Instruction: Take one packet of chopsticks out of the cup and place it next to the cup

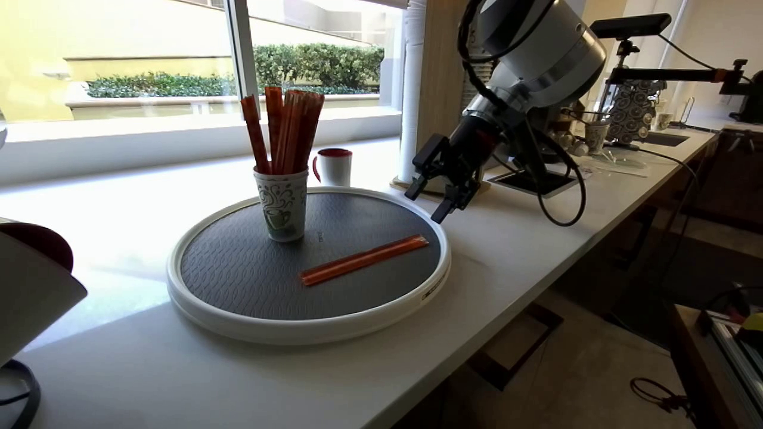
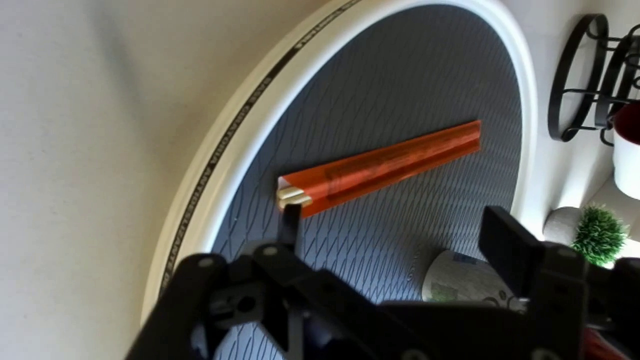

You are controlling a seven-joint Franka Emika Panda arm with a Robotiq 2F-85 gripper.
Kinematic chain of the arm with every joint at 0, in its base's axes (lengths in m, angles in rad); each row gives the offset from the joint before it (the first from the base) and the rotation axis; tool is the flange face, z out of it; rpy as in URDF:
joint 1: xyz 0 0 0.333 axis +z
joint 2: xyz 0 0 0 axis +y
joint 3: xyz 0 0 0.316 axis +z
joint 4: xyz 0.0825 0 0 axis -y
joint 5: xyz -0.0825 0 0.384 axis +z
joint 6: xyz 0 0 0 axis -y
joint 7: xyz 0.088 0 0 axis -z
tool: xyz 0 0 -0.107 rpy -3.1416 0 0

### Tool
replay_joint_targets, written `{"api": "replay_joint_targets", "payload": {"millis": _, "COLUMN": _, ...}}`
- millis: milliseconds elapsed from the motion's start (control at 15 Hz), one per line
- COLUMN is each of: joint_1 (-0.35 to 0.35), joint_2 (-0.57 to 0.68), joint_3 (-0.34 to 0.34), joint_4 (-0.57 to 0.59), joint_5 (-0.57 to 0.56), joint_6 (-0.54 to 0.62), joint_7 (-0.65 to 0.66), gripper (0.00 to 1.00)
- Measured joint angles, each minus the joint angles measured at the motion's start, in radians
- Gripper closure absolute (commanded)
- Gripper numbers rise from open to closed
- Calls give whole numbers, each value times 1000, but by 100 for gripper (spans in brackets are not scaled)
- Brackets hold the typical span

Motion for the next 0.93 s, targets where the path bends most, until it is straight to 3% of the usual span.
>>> {"api": "replay_joint_targets", "payload": {"millis": 267, "joint_1": 3, "joint_2": -9, "joint_3": 7, "joint_4": 27, "joint_5": -135, "joint_6": 33, "joint_7": 48, "gripper": 0}}
{"api": "replay_joint_targets", "payload": {"millis": 600, "joint_1": 43, "joint_2": -79, "joint_3": 41, "joint_4": 98, "joint_5": -513, "joint_6": 10, "joint_7": 285, "gripper": 0}}
{"api": "replay_joint_targets", "payload": {"millis": 933, "joint_1": 82, "joint_2": -204, "joint_3": 103, "joint_4": 228, "joint_5": -880, "joint_6": -274, "joint_7": 465, "gripper": 0}}
